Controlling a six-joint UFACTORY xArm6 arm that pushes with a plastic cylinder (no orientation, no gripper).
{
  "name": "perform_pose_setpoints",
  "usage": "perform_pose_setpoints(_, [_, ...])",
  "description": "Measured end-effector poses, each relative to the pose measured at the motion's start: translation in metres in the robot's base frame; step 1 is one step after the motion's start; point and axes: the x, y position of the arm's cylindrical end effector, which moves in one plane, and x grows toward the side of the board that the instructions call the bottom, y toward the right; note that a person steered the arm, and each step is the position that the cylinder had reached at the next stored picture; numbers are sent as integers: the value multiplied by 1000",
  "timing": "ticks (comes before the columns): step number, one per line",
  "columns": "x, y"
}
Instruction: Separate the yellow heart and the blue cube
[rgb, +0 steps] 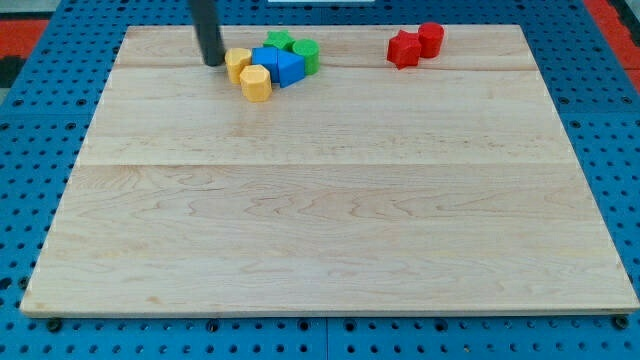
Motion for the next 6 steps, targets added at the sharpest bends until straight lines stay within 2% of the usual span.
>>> perform_pose_setpoints(1, [17, 45])
perform_pose_setpoints(2, [18, 10])
perform_pose_setpoints(3, [9, 52])
perform_pose_setpoints(4, [10, 118])
perform_pose_setpoints(5, [40, 176])
perform_pose_setpoints(6, [24, 167])
